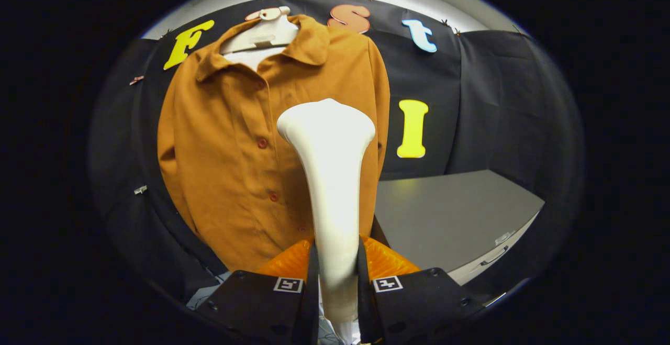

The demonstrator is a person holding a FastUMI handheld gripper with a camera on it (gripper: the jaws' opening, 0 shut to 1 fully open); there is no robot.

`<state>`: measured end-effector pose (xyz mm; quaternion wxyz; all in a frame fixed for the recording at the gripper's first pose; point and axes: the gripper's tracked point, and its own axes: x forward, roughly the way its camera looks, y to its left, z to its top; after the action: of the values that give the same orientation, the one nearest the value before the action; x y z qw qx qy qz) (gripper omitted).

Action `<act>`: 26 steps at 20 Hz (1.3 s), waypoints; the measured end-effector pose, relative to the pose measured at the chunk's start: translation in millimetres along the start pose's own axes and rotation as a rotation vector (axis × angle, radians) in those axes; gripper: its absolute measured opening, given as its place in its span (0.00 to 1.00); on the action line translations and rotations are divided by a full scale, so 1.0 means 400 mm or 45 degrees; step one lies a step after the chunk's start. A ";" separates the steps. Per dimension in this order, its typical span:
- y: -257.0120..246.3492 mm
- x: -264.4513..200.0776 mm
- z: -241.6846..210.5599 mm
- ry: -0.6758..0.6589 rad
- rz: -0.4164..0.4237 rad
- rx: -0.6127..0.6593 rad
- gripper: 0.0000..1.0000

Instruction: Iron the clothes twice with a garment steamer, once on the left side and once on the right side.

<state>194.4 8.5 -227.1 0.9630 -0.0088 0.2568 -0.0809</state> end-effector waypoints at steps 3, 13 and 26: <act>0.058 -0.025 0.074 -0.107 0.058 -0.006 0.33; 0.332 -0.054 0.126 -0.202 0.355 -0.061 0.33; 0.394 0.066 0.029 -0.039 0.330 -0.088 0.33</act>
<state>246.5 159.6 -239.3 0.9684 -0.0100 0.2436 0.0531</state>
